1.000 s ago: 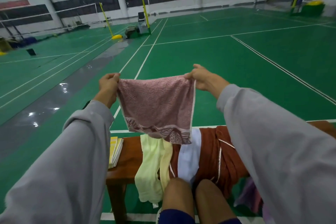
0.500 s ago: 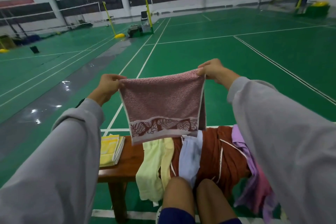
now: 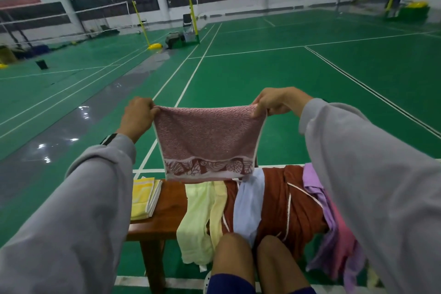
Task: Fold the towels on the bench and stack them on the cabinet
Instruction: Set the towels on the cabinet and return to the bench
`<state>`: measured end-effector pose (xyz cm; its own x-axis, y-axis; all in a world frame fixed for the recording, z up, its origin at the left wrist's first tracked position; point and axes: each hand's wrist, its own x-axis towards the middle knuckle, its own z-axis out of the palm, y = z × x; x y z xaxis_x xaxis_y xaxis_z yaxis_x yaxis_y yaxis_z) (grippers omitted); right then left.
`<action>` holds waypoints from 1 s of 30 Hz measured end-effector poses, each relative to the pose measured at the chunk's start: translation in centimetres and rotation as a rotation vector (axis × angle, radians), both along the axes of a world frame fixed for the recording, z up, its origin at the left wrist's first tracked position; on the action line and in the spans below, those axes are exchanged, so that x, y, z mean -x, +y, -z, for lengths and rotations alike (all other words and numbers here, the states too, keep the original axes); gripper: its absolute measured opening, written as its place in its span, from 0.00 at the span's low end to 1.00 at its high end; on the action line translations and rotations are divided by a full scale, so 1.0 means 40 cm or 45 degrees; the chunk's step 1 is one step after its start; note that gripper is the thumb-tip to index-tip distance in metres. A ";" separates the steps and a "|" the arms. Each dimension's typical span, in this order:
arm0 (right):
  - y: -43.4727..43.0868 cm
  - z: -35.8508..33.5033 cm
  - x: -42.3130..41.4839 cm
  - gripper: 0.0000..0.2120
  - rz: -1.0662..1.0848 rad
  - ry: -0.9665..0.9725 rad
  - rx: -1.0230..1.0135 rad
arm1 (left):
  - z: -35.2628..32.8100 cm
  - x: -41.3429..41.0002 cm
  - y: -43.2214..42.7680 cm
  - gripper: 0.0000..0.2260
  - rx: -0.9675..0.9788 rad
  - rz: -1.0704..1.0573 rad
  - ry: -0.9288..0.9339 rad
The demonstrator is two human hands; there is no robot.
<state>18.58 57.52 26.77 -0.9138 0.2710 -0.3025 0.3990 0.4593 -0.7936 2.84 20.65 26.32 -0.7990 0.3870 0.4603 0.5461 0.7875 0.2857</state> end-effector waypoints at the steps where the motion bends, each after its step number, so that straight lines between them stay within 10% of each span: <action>1: -0.006 0.005 0.006 0.16 -0.023 0.040 -0.152 | -0.001 0.002 -0.002 0.09 0.016 -0.002 0.000; 11: -0.041 0.033 0.013 0.07 -0.054 0.329 -1.264 | -0.002 -0.031 0.005 0.08 -0.002 -0.008 -0.037; 30: -0.043 0.072 -0.054 0.08 -0.010 0.321 -1.324 | 0.054 -0.103 0.004 0.09 0.008 -0.048 -0.044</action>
<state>20.74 55.80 23.88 -0.9206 0.2811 0.2712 0.2723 0.9596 -0.0704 6.96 20.80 24.15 -0.8284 0.3593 0.4297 0.5060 0.8090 0.2990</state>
